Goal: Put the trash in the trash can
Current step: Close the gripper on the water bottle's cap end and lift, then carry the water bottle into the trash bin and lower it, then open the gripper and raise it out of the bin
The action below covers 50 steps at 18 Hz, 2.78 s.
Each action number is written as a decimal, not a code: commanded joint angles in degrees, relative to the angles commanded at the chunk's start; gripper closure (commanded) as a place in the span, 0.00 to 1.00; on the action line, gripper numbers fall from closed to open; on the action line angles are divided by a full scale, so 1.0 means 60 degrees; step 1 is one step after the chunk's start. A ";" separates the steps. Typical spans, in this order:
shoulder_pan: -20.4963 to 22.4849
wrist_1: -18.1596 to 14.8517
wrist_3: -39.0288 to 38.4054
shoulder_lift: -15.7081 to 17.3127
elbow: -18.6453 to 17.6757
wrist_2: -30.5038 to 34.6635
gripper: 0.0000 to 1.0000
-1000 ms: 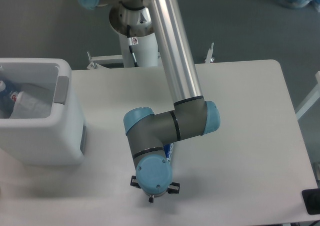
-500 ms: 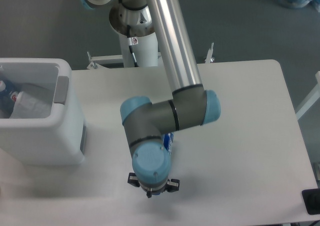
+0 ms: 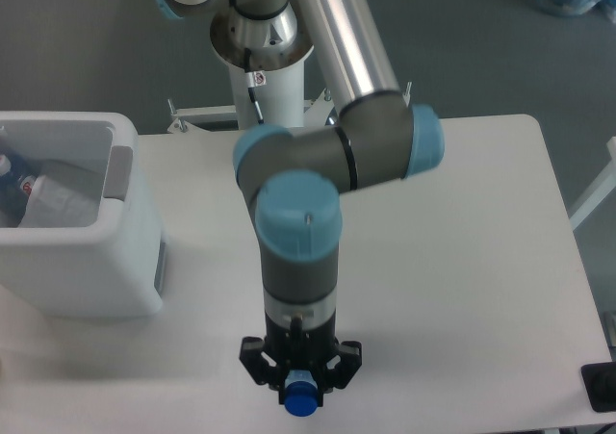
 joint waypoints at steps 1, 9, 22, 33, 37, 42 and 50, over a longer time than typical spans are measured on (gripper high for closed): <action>0.0000 0.0000 -0.0044 0.0175 0.0059 -0.0249 0.96; 0.0235 0.0190 -0.0557 0.1597 0.0059 -0.3371 0.96; -0.1068 0.0409 -0.0747 0.3575 -0.1696 -0.4997 0.93; -0.1743 0.0938 -0.0733 0.3502 -0.2899 -0.4997 0.90; -0.1772 0.1010 -0.0237 0.3561 -0.3411 -0.4983 0.73; -0.1743 0.1011 -0.0029 0.3781 -0.3734 -0.4983 0.01; -0.0705 0.0982 0.0263 0.4205 -0.4116 -0.4968 0.00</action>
